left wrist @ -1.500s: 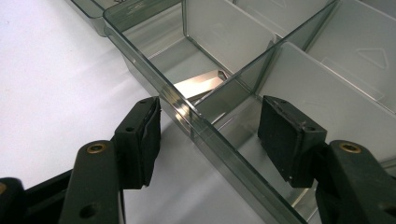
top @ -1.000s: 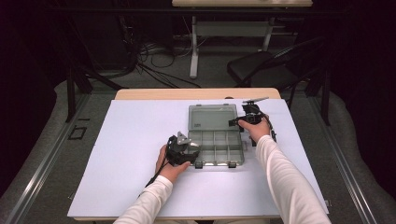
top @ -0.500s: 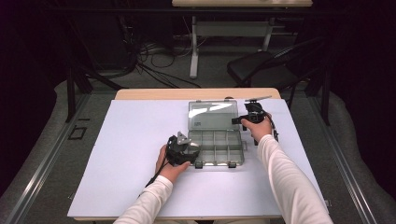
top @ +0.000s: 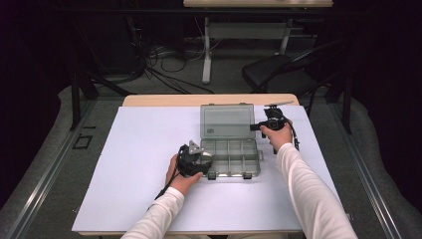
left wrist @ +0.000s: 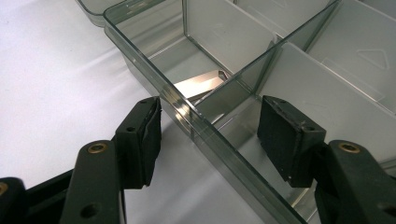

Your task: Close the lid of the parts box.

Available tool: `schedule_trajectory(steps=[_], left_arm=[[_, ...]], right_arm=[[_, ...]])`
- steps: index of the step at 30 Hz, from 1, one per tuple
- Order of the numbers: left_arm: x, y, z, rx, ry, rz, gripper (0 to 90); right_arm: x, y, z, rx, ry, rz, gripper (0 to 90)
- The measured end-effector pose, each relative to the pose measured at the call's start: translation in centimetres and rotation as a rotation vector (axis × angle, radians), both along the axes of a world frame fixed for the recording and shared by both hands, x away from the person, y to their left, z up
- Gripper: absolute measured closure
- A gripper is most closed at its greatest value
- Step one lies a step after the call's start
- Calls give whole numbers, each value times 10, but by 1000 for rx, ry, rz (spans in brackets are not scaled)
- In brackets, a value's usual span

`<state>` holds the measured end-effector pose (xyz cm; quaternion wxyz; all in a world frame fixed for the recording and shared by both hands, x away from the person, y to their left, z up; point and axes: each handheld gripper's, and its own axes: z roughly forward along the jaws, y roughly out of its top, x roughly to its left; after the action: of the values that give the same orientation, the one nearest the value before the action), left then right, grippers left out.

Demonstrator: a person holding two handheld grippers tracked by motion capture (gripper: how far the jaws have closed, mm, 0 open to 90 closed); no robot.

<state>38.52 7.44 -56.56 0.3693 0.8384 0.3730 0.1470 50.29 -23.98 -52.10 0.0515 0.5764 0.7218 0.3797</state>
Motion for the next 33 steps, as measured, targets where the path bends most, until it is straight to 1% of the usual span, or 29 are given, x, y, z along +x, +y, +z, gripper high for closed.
schedule_trajectory(steps=[3, 4, 5, 11, 12, 13, 17, 20, 22, 29, 30, 33], left_arm=[[0, 0, 0, -1, 1, 2, 396], [0, 0, 0, -2, 1, 3, 396], [0, 0, 0, -1, 1, 3, 397], [0, 0, 0, -2, 1, 2, 397], [0, 0, 0, -2, 1, 2, 397], [0, 0, 0, -2, 1, 2, 397], [0, 0, 0, -5, 3, 4, 397], [0, 0, 0, -13, 9, 7, 398], [1, 0, -1, -15, 10, 8, 399], [1, 0, 0, -18, 13, 10, 405], [1, 1, 0, -14, 19, 6, 407], [2, 1, 0, -15, 21, 6, 412]], right_arm=[[0, -1, 1, 5, 0, 4, 766], [0, -2, 1, -4, -5, 5, 792], [0, -2, 1, -4, -5, 6, 796], [-1, -5, 2, 16, -7, 11, 827], [-1, -6, 4, 6, 2, 12, 830], [-1, -6, 3, 20, -11, 12, 832], [-4, -7, 3, 24, -30, 9, 839], [-7, -8, 1, 46, -49, 1, 843], [-9, -8, 0, 50, -67, 1, 844], [-17, -8, -1, 39, -136, -2, 847], [-19, -7, -1, 39, -143, -7, 847], [-22, -8, -3, 40, -163, -11, 847]])
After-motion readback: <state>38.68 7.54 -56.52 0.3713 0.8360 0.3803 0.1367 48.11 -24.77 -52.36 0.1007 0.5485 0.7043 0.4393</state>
